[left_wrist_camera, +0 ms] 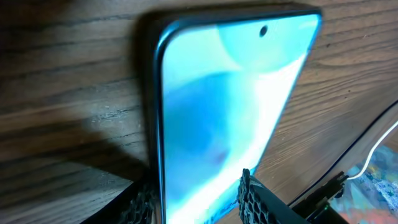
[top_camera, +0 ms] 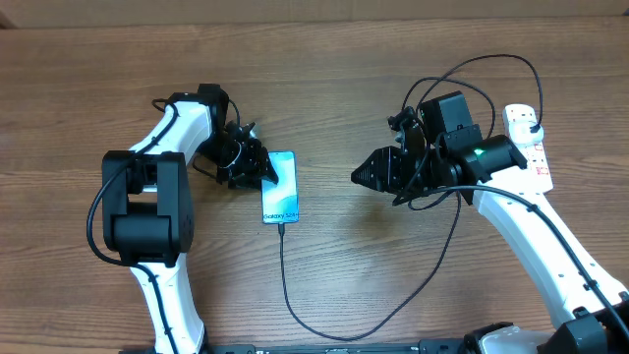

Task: Plug charger to phone and switch on socket
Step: 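Lower the phone flat onto the table with the left gripper, then open the left gripper and lift it away from the phone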

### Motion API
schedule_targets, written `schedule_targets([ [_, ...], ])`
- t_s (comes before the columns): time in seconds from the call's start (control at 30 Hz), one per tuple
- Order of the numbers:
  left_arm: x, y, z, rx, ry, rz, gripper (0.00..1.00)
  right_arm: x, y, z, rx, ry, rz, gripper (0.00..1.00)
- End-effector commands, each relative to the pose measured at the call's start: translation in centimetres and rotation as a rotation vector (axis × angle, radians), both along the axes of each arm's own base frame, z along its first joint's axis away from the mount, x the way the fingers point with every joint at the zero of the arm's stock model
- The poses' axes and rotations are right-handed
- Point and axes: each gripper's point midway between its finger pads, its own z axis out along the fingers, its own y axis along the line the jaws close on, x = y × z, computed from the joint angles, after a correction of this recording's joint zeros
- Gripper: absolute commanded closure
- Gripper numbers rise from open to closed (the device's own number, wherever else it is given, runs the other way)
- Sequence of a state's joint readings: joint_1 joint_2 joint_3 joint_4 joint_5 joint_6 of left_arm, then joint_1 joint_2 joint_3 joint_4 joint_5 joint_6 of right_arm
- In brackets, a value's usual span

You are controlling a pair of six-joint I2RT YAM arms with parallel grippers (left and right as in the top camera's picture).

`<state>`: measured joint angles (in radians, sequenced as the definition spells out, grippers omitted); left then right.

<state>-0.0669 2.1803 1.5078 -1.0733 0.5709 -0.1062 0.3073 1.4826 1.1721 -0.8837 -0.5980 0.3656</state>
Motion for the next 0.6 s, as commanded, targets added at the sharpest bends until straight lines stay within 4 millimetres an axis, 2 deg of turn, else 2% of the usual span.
schedule_targets([
  [0.0, -0.2, 1.2, -1.2, 0.104, -0.001, -0.025, 0.53, 0.3, -0.1, 0.2, -0.003, -0.009, 0.002, 0.53],
  [0.23, 0.0, 1.7, -1.1, 0.132, -0.011, -0.032, 0.53, 0.1, -0.1, 0.2, -0.008, -0.016, 0.017, 0.53],
  [0.33, 0.7, 1.6, 0.1, 0.131, -0.041, -0.037, 0.53, 0.0, -0.1, 0.1, -0.011, -0.011, 0.017, 0.53],
  [0.37, 1.1, 1.7, 0.7, 0.135, -0.056, -0.037, 0.52, 0.0, -0.2, 0.1, -0.014, -0.011, 0.018, 0.53],
  [0.4, 2.0, 1.7, 2.3, 0.138, -0.091, -0.035, 0.51, 0.0, -0.2, 0.1, -0.014, -0.012, 0.018, 0.53],
  [0.57, 3.8, 2.1, 7.8, 0.153, -0.196, -0.034, 0.5, 0.1, -0.3, 0.0, -0.023, -0.021, 0.024, 0.53],
])
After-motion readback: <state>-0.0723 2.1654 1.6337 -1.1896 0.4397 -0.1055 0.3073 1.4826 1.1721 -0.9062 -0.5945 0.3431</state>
